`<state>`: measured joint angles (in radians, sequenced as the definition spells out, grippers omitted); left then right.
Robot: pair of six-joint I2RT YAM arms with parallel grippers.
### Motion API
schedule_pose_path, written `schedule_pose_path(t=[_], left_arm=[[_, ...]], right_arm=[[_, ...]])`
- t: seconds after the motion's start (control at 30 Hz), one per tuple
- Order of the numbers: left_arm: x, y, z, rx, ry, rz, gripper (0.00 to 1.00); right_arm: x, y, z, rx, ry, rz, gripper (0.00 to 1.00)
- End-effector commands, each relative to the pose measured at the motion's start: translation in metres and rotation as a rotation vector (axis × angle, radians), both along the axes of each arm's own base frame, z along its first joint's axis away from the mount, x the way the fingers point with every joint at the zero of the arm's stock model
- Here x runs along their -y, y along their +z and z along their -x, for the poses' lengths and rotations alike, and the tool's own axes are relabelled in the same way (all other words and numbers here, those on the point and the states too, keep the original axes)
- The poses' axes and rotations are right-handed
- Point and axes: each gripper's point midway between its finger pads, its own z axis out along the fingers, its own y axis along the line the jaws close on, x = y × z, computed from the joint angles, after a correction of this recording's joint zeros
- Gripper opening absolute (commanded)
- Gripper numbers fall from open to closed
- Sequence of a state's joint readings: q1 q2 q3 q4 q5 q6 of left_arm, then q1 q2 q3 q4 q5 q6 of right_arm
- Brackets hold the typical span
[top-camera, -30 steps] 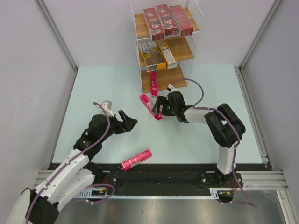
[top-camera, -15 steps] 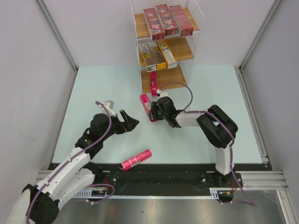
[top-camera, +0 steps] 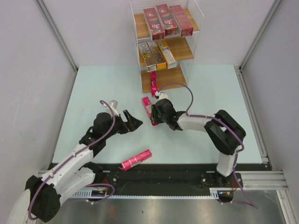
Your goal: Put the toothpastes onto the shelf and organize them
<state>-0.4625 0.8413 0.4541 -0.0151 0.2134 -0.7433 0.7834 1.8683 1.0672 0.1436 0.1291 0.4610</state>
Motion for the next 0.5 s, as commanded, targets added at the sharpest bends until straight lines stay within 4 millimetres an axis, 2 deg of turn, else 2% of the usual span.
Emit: schedule_pose_path(t=[0.0, 0.23, 0.43, 0.47], left_arm=[[0.017, 0.031, -0.01, 0.055, -0.033, 0.096, 1.0], [0.034, 0.048, -0.022, 0.081, -0.073, 0.187, 1.0], [0.056, 0.077, -0.024, 0.151, -0.172, 0.32, 1.0], [0.058, 0.074, -0.026, 0.137, -0.175, 0.32, 1.0]], right_arm=[[0.013, 0.067, 0.019, 0.105, -0.007, -0.065, 0.25], [0.026, 0.117, 0.07, 0.192, 0.04, -0.079, 0.25], [0.037, 0.142, 0.098, 0.208, 0.063, -0.127, 0.25], [0.039, 0.15, 0.102, 0.222, 0.066, -0.145, 0.25]])
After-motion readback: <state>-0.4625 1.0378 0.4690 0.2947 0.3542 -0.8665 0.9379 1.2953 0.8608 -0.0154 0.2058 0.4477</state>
